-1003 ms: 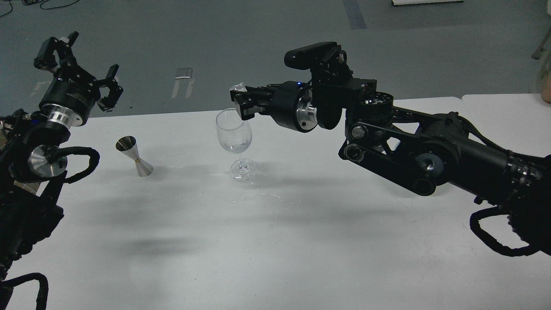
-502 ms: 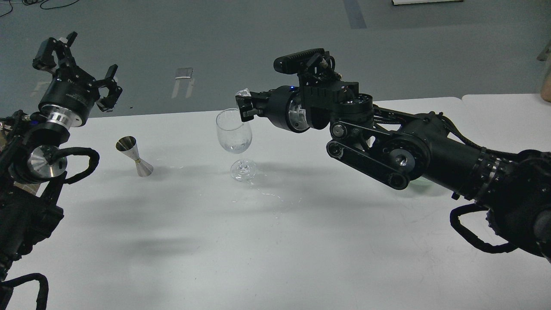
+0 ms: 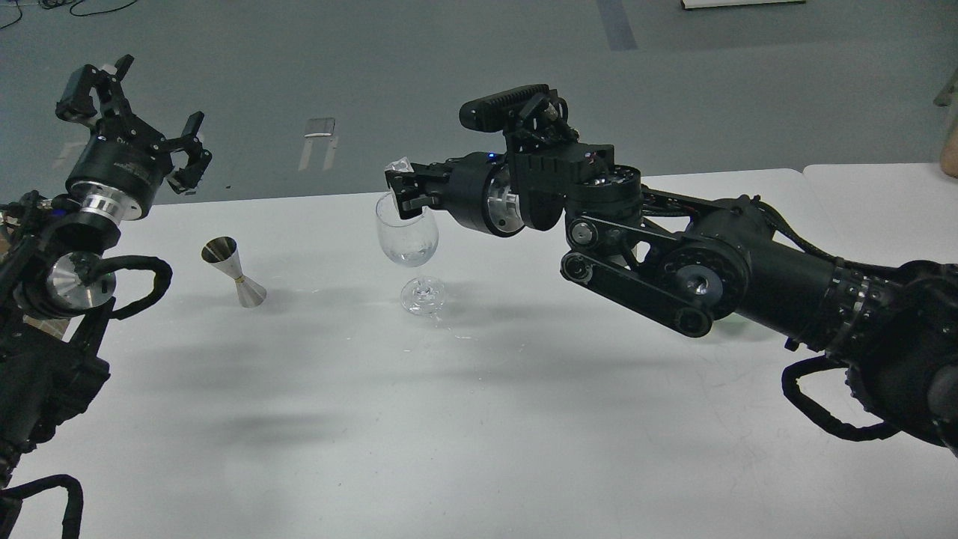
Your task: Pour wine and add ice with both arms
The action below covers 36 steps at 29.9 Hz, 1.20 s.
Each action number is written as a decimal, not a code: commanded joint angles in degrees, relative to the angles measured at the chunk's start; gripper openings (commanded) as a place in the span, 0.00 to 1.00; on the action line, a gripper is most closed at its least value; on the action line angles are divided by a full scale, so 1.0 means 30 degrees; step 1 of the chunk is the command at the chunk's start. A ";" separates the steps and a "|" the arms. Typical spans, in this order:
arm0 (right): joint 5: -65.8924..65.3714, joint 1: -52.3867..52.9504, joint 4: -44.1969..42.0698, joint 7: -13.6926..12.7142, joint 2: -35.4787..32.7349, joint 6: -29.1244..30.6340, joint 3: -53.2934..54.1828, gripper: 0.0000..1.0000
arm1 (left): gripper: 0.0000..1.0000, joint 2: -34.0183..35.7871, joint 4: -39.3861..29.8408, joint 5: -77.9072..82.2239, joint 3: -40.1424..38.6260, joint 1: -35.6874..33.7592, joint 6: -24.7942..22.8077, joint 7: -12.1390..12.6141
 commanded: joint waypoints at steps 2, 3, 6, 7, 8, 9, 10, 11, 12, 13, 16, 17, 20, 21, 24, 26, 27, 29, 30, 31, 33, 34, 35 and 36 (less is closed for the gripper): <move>-0.0057 0.0093 0.0056 -0.0003 -0.0001 0.0005 -0.0364 0.00 | 0.98 0.0038 0.0000 0.0001 0.0000 0.0026 0.0000 0.0015; -0.0057 0.0122 0.0056 -0.0003 -0.0001 0.0005 -0.0481 0.00 | 0.98 0.0038 0.0000 0.0001 0.0000 0.0026 0.0000 0.0015; -0.0057 0.0093 0.0085 -0.0003 -0.0001 0.0005 -0.0512 0.00 | 0.98 0.0038 0.0000 0.0001 0.0000 0.0026 0.0000 0.0015; -0.0057 0.0093 0.0056 -0.0003 -0.0001 0.0005 -0.0512 0.00 | 0.98 0.0038 0.0000 0.0001 0.0000 0.0026 0.0000 0.0015; -0.0086 0.0093 0.0056 -0.0003 -0.0001 0.0005 -0.0512 0.12 | 0.98 0.0009 0.0000 0.0001 0.0000 -0.0003 0.0000 0.0015; -0.0087 0.0093 0.0056 -0.0003 -0.0001 0.0005 -0.0512 0.20 | 0.98 0.0009 0.0000 0.0001 0.0000 -0.0003 0.0000 0.0015; -0.0087 0.0122 0.0056 -0.0003 -0.0001 0.0005 -0.0512 0.25 | 0.98 0.0009 0.0000 0.0001 0.0000 -0.0003 0.0000 0.0015; -0.0087 0.0122 0.0056 -0.0003 -0.0001 0.0005 -0.0512 0.27 | 0.98 0.0009 0.0000 0.0001 0.0000 -0.0003 0.0000 0.0015; -0.0087 0.0122 0.0056 -0.0003 -0.0001 0.0005 -0.0512 0.27 | 0.98 0.0009 0.0000 0.0001 0.0000 -0.0003 0.0000 0.0015; -0.0087 0.0122 0.0027 -0.0003 -0.0001 0.0005 -0.0512 0.28 | 0.98 0.0009 0.0000 0.0001 0.0000 -0.0003 0.0000 0.0015; -0.0116 0.0152 -0.0061 -0.0003 -0.0001 0.0005 -0.0482 0.29 | 0.98 0.0038 0.0029 0.0001 0.0000 -0.0003 0.0000 -0.0014; -0.0116 0.0152 -0.0090 -0.0003 -0.0001 0.0005 -0.0482 0.29 | 0.98 0.0009 0.0029 0.0001 0.0000 -0.0003 0.0000 -0.0014; -0.0116 0.0152 -0.0120 -0.0003 -0.0001 0.0005 -0.0511 0.31 | 0.98 0.0038 0.0029 0.0001 0.0000 -0.0003 0.0000 0.0015; -0.0116 0.0152 -0.0120 -0.0003 -0.0001 0.0005 -0.0512 0.32 | 0.98 0.0038 0.0000 0.0001 0.0000 -0.0003 0.0000 0.0015; -0.0087 0.0181 -0.0062 -0.0003 -0.0001 0.0005 -0.0512 0.37 | 0.98 0.0038 0.0029 -0.0028 0.0000 0.0026 0.0000 -0.0014; -0.0057 0.0210 0.0026 -0.0003 -0.0001 0.0005 -0.0482 0.37 | 0.98 0.0038 0.0117 -0.0028 -0.0029 -0.0003 0.0000 -0.0014; -0.0057 0.0210 0.0027 -0.0003 -0.0001 0.0005 -0.0482 0.38 | 0.98 0.0038 0.0117 -0.0028 -0.0029 -0.0003 0.0000 -0.0014; -0.0057 0.0239 0.0056 -0.0003 -0.0001 0.0005 -0.0453 0.40 | 0.98 0.0038 0.0117 -0.0028 -0.0029 -0.0003 0.0000 -0.0014; -0.0057 0.0239 0.0027 -0.0003 -0.0001 0.0005 -0.0453 0.40 | 0.98 0.0038 0.0117 -0.0028 -0.0029 -0.0003 0.0000 -0.0014; -0.0057 0.0298 0.0056 -0.0003 -0.0001 0.0005 -0.0424 0.41 | 0.98 0.0038 0.0117 -0.0028 -0.0029 -0.0003 0.0029 -0.0101; -0.0057 0.0327 0.0056 0.0027 -0.0001 -0.0024 -0.0308 0.44 | 0.98 0.0038 0.0117 -0.0028 0.0000 -0.0003 0.0029 -0.0160; -0.0057 0.0443 0.0056 0.0027 -0.0001 -0.0082 -0.0162 0.50 | 0.98 0.0038 0.0146 -0.0028 0.0000 -0.0003 0.0058 -0.0160; -0.0028 0.0532 0.0027 0.0027 -0.0001 -0.0141 0.0043 0.55 | 0.98 0.0038 0.0117 -0.0028 0.0000 -0.0003 0.0116 -0.0131; -0.0028 0.0619 0.0056 -0.0002 -0.0001 -0.0141 0.0364 0.60 | 0.98 0.0038 0.0117 -0.0028 0.0000 -0.0003 0.0146 -0.0131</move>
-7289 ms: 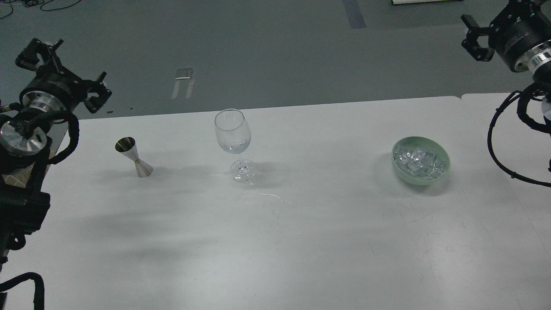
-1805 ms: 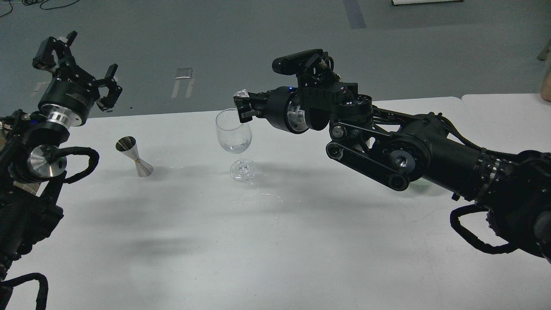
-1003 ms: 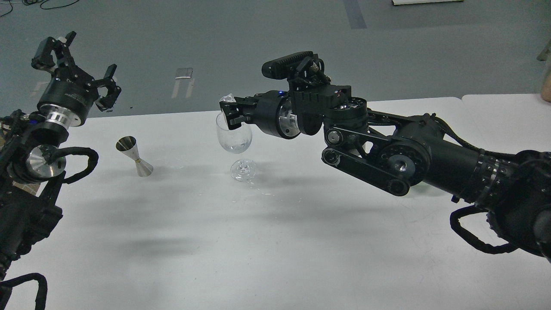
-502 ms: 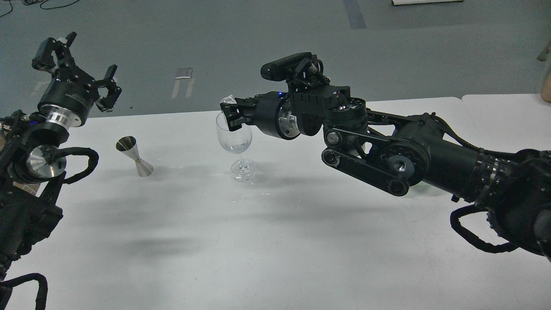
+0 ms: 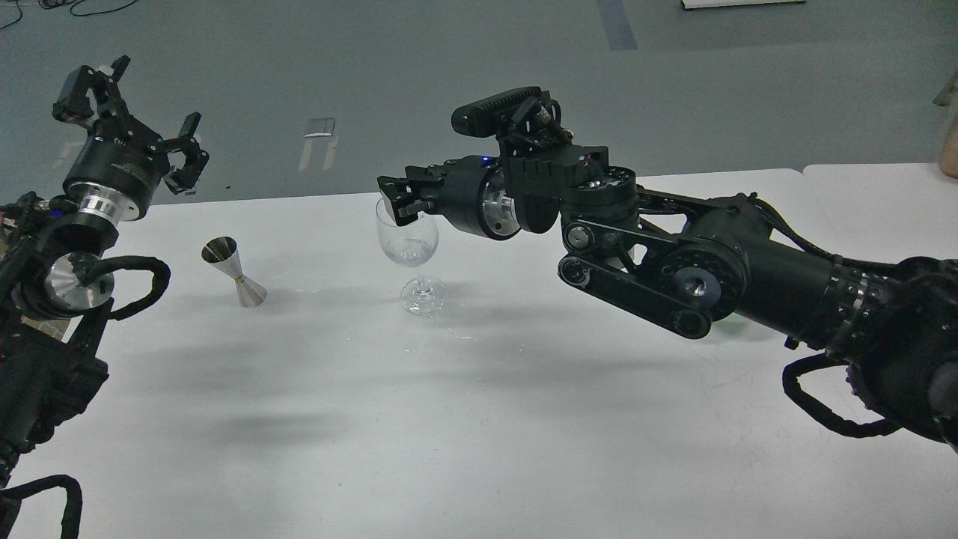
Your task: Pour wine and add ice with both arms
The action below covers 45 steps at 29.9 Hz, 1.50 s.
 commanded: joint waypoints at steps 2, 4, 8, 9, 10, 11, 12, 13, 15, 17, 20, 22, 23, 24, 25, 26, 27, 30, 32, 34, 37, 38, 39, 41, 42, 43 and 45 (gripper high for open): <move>0.0141 0.0410 0.0035 0.0021 0.0000 -0.0117 0.1955 0.90 | 0.98 0.0147 -0.0010 0.0000 0.0024 0.0000 0.0177 0.0031; 0.0228 0.0410 0.0238 -0.0008 0.0000 -0.0088 0.4263 1.00 | 0.98 0.0293 -0.0010 0.0000 0.0024 0.0000 0.0149 0.0060; 0.0287 0.0410 0.0941 -0.0124 0.0000 -0.0088 0.7104 1.00 | 0.98 0.0469 -0.0010 0.0000 -0.0005 -0.0029 -0.0027 -0.0174; 0.0287 0.0381 0.0972 -0.0212 0.0000 -0.0088 0.8363 1.00 | 0.98 0.0557 -0.0010 0.0000 -0.0005 -0.0029 -0.0056 -0.0174; 0.0287 0.0381 0.0943 -0.0213 0.0000 -0.0088 0.8985 1.00 | 0.98 0.0587 -0.0010 0.0000 -0.0005 -0.0029 -0.0056 -0.0174; 0.0287 0.0265 0.0885 -0.0213 0.0000 -0.0117 1.0180 1.00 | 0.98 0.0616 -0.0010 0.0000 -0.0005 -0.0058 -0.0056 -0.0174; 0.0287 0.0235 0.0826 -0.0213 0.0000 -0.0175 1.0743 1.00 | 0.98 0.0616 -0.0010 0.0000 -0.0005 -0.0088 -0.0056 -0.0174; 0.0316 0.0176 0.0768 -0.0213 0.0000 -0.0234 1.1358 1.00 | 0.98 0.0616 -0.0010 0.0000 -0.0005 -0.0117 -0.0056 -0.0174; 0.0346 -0.0173 0.0650 -0.0213 -0.0233 -0.0293 1.3288 1.00 | 0.98 0.0616 -0.0010 0.0029 0.0024 -0.0205 -0.0056 -0.0174; 0.0607 -0.0757 0.0621 -0.0009 -0.0613 -0.0264 1.4491 1.00 | 0.98 0.0587 -0.0010 0.0029 0.0053 -0.0263 0.0060 -0.0174; 0.2415 -0.1374 -0.0049 0.0079 -0.1053 -0.0322 1.5666 1.00 | 0.98 0.0470 0.0368 0.0058 0.0024 -0.0293 0.0149 -0.0203; 0.4499 -0.1669 -0.0812 0.0372 -0.1317 -0.0322 1.6343 1.00 | 0.98 0.0353 0.0809 0.0059 -0.0005 -0.0556 -0.0027 -0.0203; 0.5898 -0.1757 -0.1366 0.0663 -0.1493 -0.0351 1.6664 1.00 | 0.98 0.0295 0.0868 0.0059 0.0024 -0.0731 -0.0027 -0.0174; 0.6521 -0.1787 -0.1719 0.0840 -0.1639 -0.0381 1.6812 1.00 | 0.98 0.0294 0.0869 0.0059 0.0024 -0.0791 -0.0056 -0.0174; 0.7514 -0.1816 -0.2535 0.1219 -0.1960 -0.0468 1.6842 1.00 | 0.98 0.0294 0.0869 0.0059 0.0024 -0.0849 -0.0085 -0.0174; 0.7959 -0.1874 -0.2833 0.1425 -0.2137 -0.0498 1.6872 1.00 | 0.98 0.0294 0.0811 0.0088 0.0024 -0.0850 -0.0086 -0.0174; 0.8340 -0.1962 -0.3126 0.1631 -0.2284 -0.0498 1.6872 1.00 | 0.98 0.0294 0.0781 0.0088 0.0024 -0.0879 -0.0086 -0.0174; 1.0302 -0.2898 -0.3364 0.2013 -0.2928 -0.0498 1.7047 1.00 | 0.98 0.0323 0.0752 0.0059 -0.0034 -0.1113 -0.0641 -0.0203; 1.2147 -0.3163 -0.3422 0.2014 -0.3222 -0.0498 1.7398 1.00 | 0.98 0.0323 0.0693 0.0029 -0.0064 -0.1114 -0.1227 -0.0378; 1.4335 -0.3513 -0.3509 0.2014 -0.3456 -0.0498 1.7691 1.00 | 0.98 0.0294 0.0693 0.0029 0.0023 -0.1084 -0.1578 -0.0902; 1.8289 -0.4275 -0.3977 0.2014 -0.3545 -0.0440 1.8159 1.00 | 0.98 0.0323 0.0693 0.0029 0.0287 -0.1055 -0.1609 -0.1812; 1.9726 -0.4509 -0.4008 0.2014 -0.3603 -0.0353 1.8451 1.00 | 0.98 0.0323 0.0693 0.0000 0.0229 -0.1084 -0.1609 -0.1930; 1.9740 -0.4512 -0.4008 0.2014 -0.3604 -0.0352 1.8454 1.00 | 0.98 0.0323 0.0693 0.0000 0.0229 -0.1084 -0.1609 -0.1932; 2.1464 -0.4745 -0.4095 0.2014 -0.3954 -0.0381 1.8892 1.00 | 0.98 0.0294 0.0576 0.0000 0.0141 -0.1143 -0.1609 -0.1961; 2.2223 -0.4746 -0.4357 0.2014 -0.4071 -0.0497 1.9039 1.00 | 0.98 0.0207 0.0547 -0.0029 0.0141 -0.1201 -0.1551 -0.1961; 2.2550 -0.4717 -0.5027 0.2014 -0.4102 -0.0411 1.9040 1.00 | 0.98 0.0148 0.0576 -0.0058 0.0083 -0.1346 -0.1551 -0.1961; 2.2553 -0.4687 -0.5732 0.2014 -0.4131 -0.0264 1.9011 1.00 | 0.98 0.0060 0.0779 -0.0088 0.0199 -0.1377 -0.1580 -0.1990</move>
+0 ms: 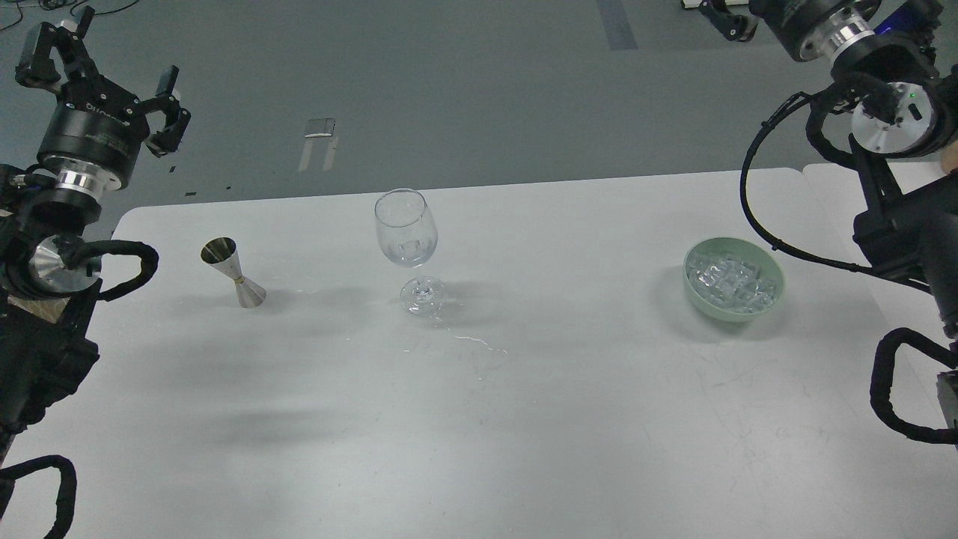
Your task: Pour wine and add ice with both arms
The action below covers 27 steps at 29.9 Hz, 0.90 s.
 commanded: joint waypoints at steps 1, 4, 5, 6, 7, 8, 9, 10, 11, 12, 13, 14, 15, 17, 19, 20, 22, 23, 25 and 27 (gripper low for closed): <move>0.0578 0.0003 -0.1156 -0.0003 -0.0078 0.0133 0.0020 1.00 | 0.98 -0.0213 0.0252 -0.0026 0.0085 -0.0104 0.0048 -0.0039; 0.0636 -0.0143 -0.1566 0.0026 0.0301 0.0307 -0.0213 1.00 | 0.98 -0.0651 0.0370 0.0149 0.0144 -0.0016 -0.0009 -0.0039; 0.0666 -0.0201 -0.1509 0.0027 0.0419 0.0541 -0.0273 1.00 | 0.98 -0.0653 0.0341 0.0150 0.0144 -0.0015 -0.0010 -0.0039; 0.0695 -0.0550 -0.1596 0.0114 0.0797 0.1326 -0.0244 1.00 | 0.98 -0.0682 0.0340 0.0179 0.0144 0.0014 -0.0039 -0.0039; 0.0695 -0.0728 -0.1654 0.0143 0.1033 0.1769 -0.0157 1.00 | 0.98 -0.0711 0.0369 0.0208 0.0144 0.0014 -0.0039 -0.0010; 0.0695 -0.0845 -0.1684 0.0173 0.1267 0.2150 -0.0156 1.00 | 0.98 -0.0712 0.0370 0.0238 0.0173 0.0014 -0.0039 -0.0010; 0.0695 -0.0992 -0.1800 0.0202 0.1705 0.2676 -0.0156 1.00 | 0.98 -0.0741 0.0370 0.0238 0.0173 0.0014 -0.0039 -0.0010; 0.0695 -0.1051 -0.2005 0.0202 0.2028 0.2856 -0.0214 1.00 | 0.98 -0.0799 0.0370 0.0296 0.0202 0.0043 -0.0039 -0.0010; 0.0695 -0.1081 -0.2123 0.0202 0.2176 0.2828 -0.0215 1.00 | 0.98 -0.0828 0.0370 0.0326 0.0231 0.0043 -0.0039 -0.0010; 0.0695 -0.1110 -0.2327 0.0202 0.2439 0.2799 -0.0186 1.00 | 0.98 -0.0945 0.0370 0.0326 0.0319 0.0043 -0.0039 -0.0010; 0.0695 -0.1110 -0.2387 0.0202 0.2529 0.2799 -0.0156 1.00 | 0.98 -0.1091 0.0370 0.0326 0.0523 0.0043 -0.0039 -0.0010; 0.0695 -0.1110 -0.2446 0.0202 0.2587 0.2799 -0.0127 1.00 | 0.98 -0.1208 0.0370 0.0326 0.0728 0.0014 -0.0039 0.0019; 0.0695 -0.1110 -0.2475 0.0202 0.2617 0.2770 -0.0040 1.00 | 0.98 -0.1355 0.0370 0.0297 0.1252 0.0014 -0.0010 0.0049; 0.0724 -0.1110 -0.2533 0.0232 0.2617 0.2798 -0.0039 1.00 | 0.98 -0.1473 0.0457 0.0267 0.1871 0.0014 0.0049 0.0049; 0.0724 -0.1052 -0.2855 0.0319 0.2617 0.2974 0.0020 1.00 | 0.98 -0.1911 0.0982 0.0238 0.2106 -0.0103 -0.0010 -0.0009; 0.0724 -0.0994 -0.3001 0.0378 0.2617 0.3062 0.0020 1.00 | 0.98 -0.2087 0.1246 0.0238 0.2107 -0.0161 -0.0039 -0.0039; 0.0724 -0.0847 -0.3441 0.0583 0.2617 0.3295 0.0020 1.00 | 0.98 -0.2614 0.2095 0.0267 0.2136 -0.0483 -0.0039 -0.0097; 0.0724 -0.0847 -0.3674 0.0699 0.2617 0.3645 0.0049 1.00 | 0.98 -0.2935 0.2591 0.0267 0.2194 -0.0803 -0.0097 -0.0271; 0.0754 -0.0817 -0.4056 0.0846 0.2617 0.4134 0.0049 1.00 | 0.98 -0.3318 0.3035 0.0296 0.2341 -0.1244 -0.0331 -0.0566; 0.0754 -0.0817 -0.4232 0.1080 0.2617 0.4134 0.0078 1.00 | 0.98 -0.3581 0.3065 0.0267 0.2399 -0.1508 -0.0449 -0.0566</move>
